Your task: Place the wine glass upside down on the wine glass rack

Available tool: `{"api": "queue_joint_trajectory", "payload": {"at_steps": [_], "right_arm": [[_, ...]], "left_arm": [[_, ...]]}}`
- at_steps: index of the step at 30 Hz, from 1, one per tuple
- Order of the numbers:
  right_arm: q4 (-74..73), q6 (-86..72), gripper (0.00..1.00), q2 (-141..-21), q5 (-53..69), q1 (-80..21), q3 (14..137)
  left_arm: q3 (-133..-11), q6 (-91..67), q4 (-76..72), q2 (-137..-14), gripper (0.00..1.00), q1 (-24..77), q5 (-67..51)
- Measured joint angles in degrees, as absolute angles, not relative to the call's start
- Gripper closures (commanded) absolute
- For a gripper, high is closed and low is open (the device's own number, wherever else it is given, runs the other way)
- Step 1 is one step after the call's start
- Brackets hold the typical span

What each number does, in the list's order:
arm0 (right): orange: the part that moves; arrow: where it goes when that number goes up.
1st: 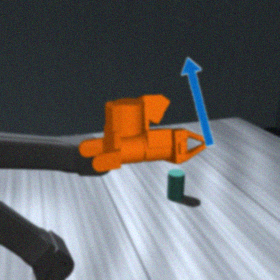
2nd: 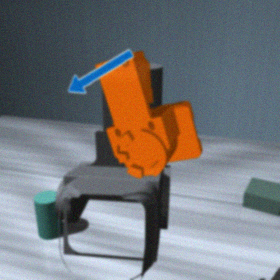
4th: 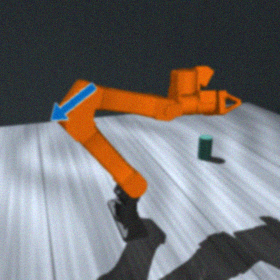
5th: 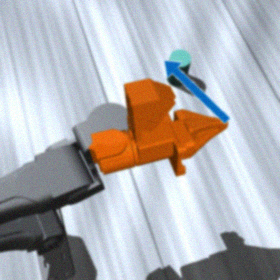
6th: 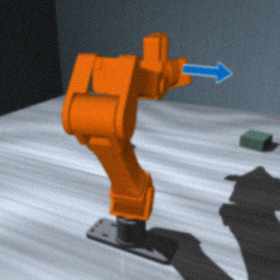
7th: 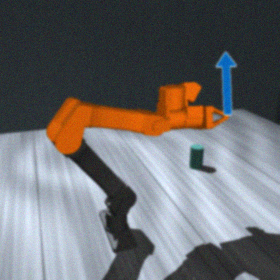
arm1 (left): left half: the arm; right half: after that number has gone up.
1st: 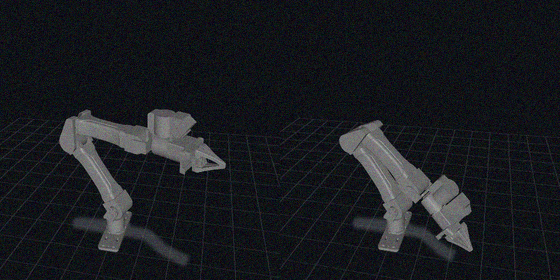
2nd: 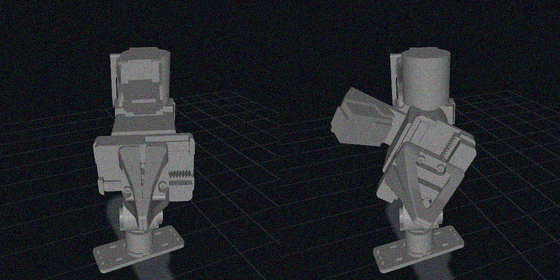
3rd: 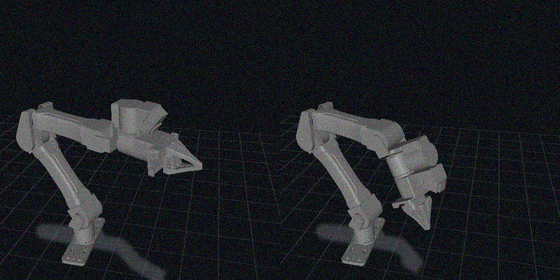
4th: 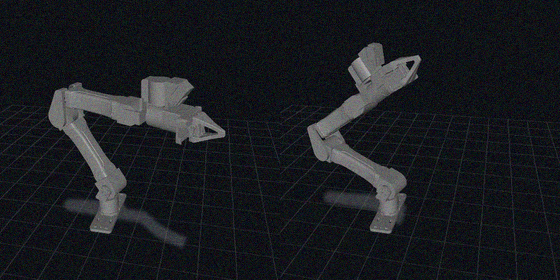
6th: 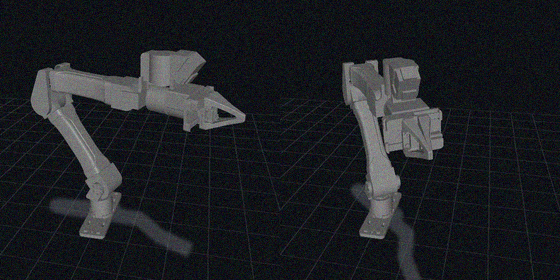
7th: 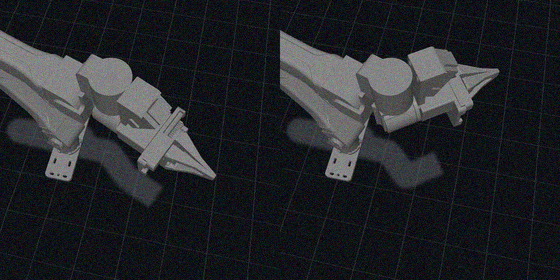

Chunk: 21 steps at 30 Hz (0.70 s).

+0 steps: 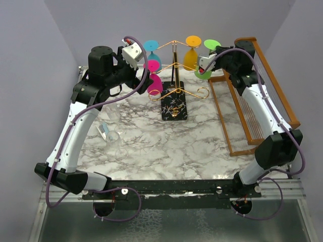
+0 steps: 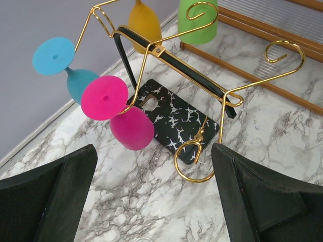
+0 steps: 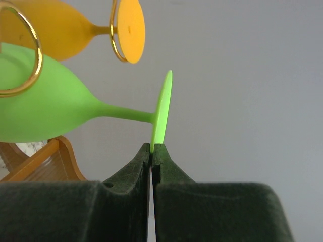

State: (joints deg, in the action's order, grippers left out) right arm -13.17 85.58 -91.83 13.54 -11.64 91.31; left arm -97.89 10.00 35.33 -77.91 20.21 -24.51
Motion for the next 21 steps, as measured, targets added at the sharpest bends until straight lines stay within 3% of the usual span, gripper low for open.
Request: {"api": "queue_joint_trajectory", "payload": {"at_steps": [21], "right_arm": [[-27.00, 93.12, 0.96, -97.12, 28.56, -12.08, 99.11]], "left_arm": [[-97.89, 10.04, 35.29, -77.91, 0.01, 19.59, -24.67]]}}
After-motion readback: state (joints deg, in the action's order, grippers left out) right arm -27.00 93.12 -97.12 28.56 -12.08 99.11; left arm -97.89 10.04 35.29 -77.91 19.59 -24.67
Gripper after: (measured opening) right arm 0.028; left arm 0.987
